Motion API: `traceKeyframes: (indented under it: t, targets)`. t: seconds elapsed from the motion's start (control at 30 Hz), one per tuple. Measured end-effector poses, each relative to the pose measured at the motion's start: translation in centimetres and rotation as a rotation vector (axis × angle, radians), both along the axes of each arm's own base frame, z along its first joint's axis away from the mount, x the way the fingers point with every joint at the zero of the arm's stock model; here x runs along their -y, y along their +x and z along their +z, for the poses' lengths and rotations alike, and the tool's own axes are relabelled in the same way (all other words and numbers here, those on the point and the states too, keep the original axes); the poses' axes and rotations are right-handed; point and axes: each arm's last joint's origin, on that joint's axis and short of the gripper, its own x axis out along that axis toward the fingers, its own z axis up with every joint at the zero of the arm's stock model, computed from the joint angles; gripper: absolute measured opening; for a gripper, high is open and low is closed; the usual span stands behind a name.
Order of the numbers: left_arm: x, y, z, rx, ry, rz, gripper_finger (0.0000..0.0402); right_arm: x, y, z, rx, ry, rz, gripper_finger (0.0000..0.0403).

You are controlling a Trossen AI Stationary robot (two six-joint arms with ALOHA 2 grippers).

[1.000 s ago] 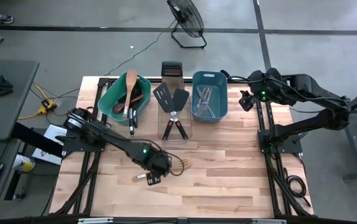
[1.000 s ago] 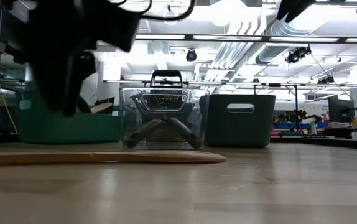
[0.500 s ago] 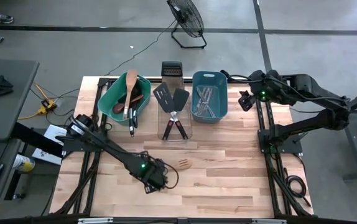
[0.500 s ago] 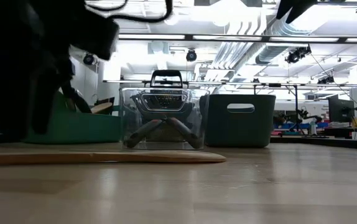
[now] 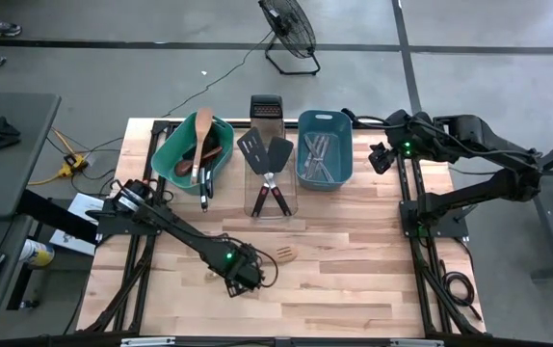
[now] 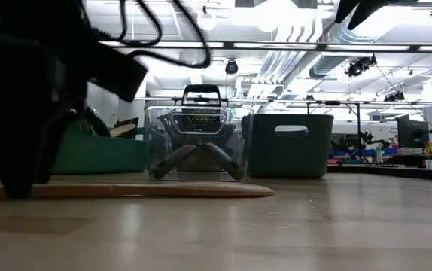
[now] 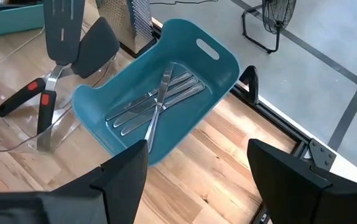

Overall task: Pick & Place Kitchen Items
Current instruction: Put the wooden spatula into the green bin

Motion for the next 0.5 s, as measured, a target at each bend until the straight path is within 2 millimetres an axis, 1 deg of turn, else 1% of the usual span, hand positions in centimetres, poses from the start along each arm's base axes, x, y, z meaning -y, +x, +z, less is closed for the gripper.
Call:
traceKeyframes:
  t: [0.13,0.2,0.27,0.37,0.5]
  targets:
    - [0.0,-0.1,-0.9,-0.027,-0.036,-0.004,0.0263,0.0,0.0,0.0,0.002,0.003,-0.005,0.0267]
    - [0.0,-0.2,-1.8,-0.048,-0.048,-0.002,0.0263,0.0,0.0,0.0,0.007,0.010,-0.016,0.0267]
    - [0.0,-0.4,-2.0,-0.061,-0.056,-0.001,0.0260,0.0,0.0,0.0,0.010,0.012,-0.021,0.0267]
    - [0.0,-0.4,-2.4,-0.075,-0.054,0.003,0.0245,0.0,0.0,0.0,0.010,0.011,-0.021,0.0267]
    - [0.0,-0.4,-2.5,-0.078,-0.069,-0.002,0.0211,0.0,-0.1,0.0,0.009,0.012,-0.021,0.0267]
